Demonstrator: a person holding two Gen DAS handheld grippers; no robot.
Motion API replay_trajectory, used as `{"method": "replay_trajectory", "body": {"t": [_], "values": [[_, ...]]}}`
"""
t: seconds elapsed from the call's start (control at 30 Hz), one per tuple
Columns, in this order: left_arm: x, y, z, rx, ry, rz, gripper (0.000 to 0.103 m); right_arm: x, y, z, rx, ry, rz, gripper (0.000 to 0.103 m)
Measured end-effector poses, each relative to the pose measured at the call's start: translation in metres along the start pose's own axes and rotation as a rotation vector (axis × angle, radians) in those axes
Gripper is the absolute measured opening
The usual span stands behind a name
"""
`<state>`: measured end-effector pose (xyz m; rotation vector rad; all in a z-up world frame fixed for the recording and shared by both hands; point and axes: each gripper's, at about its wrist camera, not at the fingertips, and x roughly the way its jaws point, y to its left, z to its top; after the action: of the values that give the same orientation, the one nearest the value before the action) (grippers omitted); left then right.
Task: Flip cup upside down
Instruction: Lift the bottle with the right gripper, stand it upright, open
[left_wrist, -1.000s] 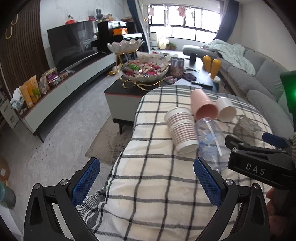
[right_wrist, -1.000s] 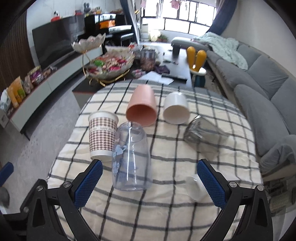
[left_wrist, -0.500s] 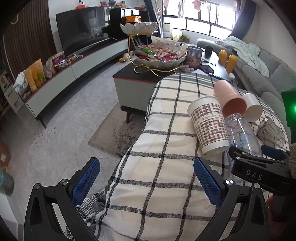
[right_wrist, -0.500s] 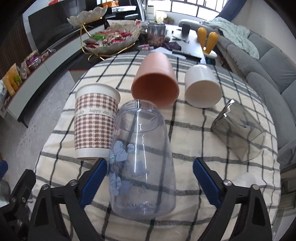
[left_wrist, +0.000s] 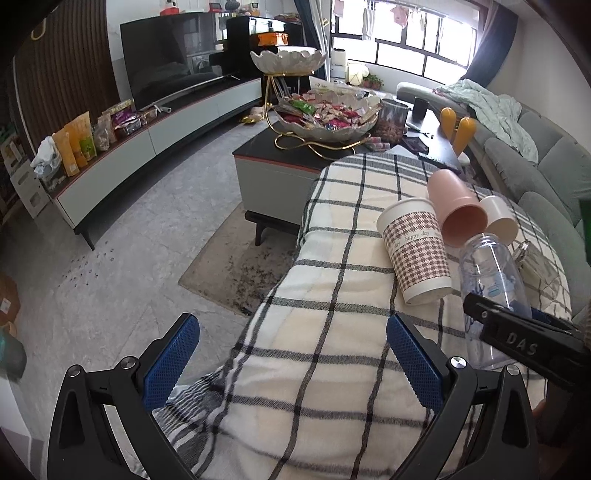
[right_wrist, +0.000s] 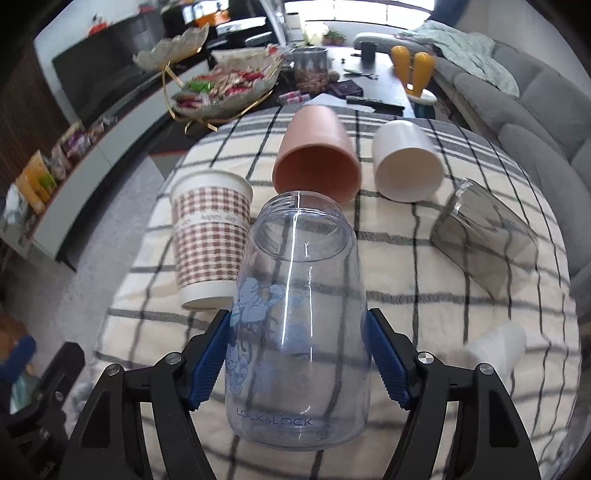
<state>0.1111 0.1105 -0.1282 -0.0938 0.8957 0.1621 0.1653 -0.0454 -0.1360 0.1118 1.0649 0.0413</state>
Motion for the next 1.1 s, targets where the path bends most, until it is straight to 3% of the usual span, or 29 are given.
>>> {"method": "replay_trajectory", "body": {"t": [0.23, 0.33, 0.6, 1.0, 1.1], "values": [[-0.044, 0.025, 0.004, -0.003, -0.058, -0.001, 0.103, -0.027, -0.003, -0.044, 0.219, 0.04, 0.108, 0.072], [-0.06, 0.035, 0.0, 0.016, -0.063, -0.022, 0.103, -0.035, 0.004, -0.072, 0.243, 0.066, 0.12, 0.072], [-0.078, 0.035, -0.029, 0.073, -0.065, -0.036, 0.103, -0.037, 0.007, -0.11, 0.261, 0.112, 0.1, 0.072], [-0.085, 0.026, -0.042, 0.097, -0.059, -0.051, 0.103, -0.032, 0.005, -0.117, 0.26, 0.094, 0.097, 0.073], [-0.089, 0.026, -0.043, 0.104, -0.064, -0.053, 0.103, -0.041, 0.004, -0.117, 0.25, 0.072, 0.104, 0.079]]}}
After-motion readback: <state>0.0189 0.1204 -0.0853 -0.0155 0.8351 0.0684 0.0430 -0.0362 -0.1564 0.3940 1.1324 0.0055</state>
